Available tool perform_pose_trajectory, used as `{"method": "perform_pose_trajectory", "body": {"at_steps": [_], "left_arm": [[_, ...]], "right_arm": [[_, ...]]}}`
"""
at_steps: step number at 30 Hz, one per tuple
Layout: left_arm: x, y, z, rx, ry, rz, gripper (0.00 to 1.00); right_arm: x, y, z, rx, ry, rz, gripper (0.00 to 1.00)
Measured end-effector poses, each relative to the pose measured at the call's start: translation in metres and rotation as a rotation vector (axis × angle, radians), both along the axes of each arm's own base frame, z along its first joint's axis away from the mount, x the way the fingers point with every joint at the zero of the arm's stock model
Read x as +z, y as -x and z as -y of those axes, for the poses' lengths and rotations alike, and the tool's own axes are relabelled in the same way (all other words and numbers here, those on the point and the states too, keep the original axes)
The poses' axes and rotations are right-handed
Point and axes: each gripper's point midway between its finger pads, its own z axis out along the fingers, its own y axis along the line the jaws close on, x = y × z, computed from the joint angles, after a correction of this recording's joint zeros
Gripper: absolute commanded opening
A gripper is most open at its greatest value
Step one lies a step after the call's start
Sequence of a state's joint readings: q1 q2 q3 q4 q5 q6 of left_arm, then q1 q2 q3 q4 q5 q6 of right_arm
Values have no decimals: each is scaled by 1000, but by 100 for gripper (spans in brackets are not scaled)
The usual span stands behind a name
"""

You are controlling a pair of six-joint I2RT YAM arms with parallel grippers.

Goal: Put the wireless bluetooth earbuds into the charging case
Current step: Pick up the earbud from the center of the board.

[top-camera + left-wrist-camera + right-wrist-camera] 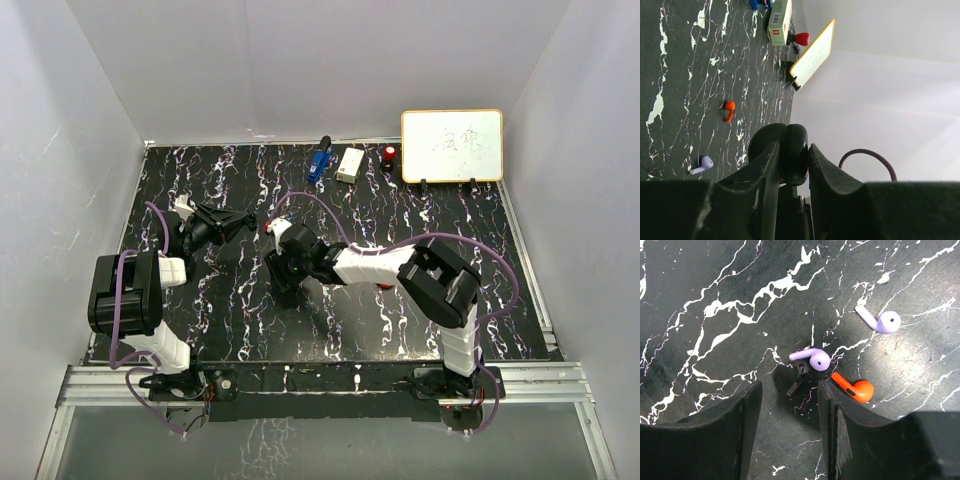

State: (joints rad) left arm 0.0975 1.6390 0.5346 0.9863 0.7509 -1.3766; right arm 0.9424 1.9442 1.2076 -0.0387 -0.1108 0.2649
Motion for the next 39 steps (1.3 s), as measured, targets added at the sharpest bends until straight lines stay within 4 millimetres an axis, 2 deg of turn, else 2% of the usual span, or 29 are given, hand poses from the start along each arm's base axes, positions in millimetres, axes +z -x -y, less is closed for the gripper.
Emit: {"method": "perform_pose_trajectory", "body": {"at_steps": [9, 21, 30, 39], "left_arm": [[1, 1, -1, -5, 5, 3, 0], [-1, 4, -4, -4, 9, -2, 0], [1, 3, -7, 5, 13, 4, 0], [-1, 5, -8, 7, 16, 0, 0]], "right_arm": [[-8, -5, -3, -8, 20, -5, 44], [-8, -12, -8, -21, 34, 4, 41], [-12, -10, -11, -27, 97, 41, 39], [-14, -11, -9, -42, 126, 65, 31]]}}
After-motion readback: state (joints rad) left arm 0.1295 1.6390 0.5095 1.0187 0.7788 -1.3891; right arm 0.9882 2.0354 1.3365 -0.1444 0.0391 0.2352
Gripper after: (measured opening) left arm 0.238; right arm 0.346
